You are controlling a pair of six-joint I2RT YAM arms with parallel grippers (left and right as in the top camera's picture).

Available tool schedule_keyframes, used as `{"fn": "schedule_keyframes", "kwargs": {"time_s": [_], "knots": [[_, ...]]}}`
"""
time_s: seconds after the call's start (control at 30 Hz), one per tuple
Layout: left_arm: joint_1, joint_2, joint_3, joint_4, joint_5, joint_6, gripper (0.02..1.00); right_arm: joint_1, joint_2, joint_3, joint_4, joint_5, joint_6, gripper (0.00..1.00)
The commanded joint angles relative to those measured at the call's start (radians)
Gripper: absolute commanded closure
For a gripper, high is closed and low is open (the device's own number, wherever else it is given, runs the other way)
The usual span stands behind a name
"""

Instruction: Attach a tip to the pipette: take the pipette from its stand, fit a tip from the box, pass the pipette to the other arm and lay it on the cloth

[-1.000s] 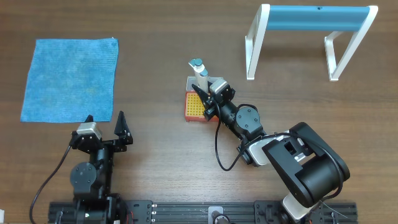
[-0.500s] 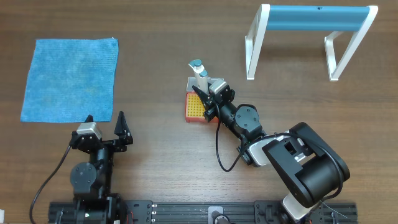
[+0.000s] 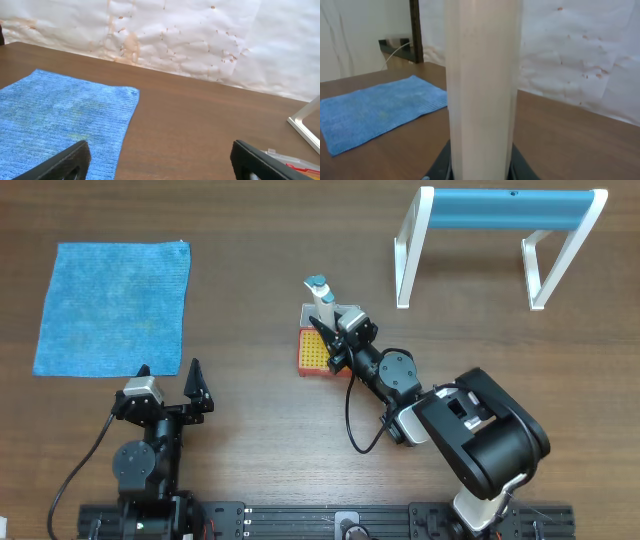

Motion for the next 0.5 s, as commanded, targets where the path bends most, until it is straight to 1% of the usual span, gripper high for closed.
{"fn": "schedule_keyframes", "kwargs": {"time_s": [0.03,0.2,0.3,0.4,0.5], "knots": [[0.002,-0.005,-0.003,-0.006,0.007,0.012,0.112,-0.011,0.037,-0.037,-0.039,0.01,0.01,0.919],[0.002,-0.005,-0.003,-0.006,0.007,0.012,0.112,-0.011,-0.066,-0.008,-0.044,0.01,0.011,0.923],[0.002,-0.005,-0.003,-0.006,0.007,0.012,0.115,-0.011,-0.174,0.017,-0.095,0.01,0.011,0.923],[0.002,-0.005,-0.003,-0.006,0.007,0.012,0.115,-0.013,-0.313,0.042,-0.252,0.01,0.01,0.923],[0.002,-0.005,-0.003,-0.006,0.007,0.012,0.112,-0.013,-0.475,0.091,-0.529,0.01,0.011,0.923]]}}
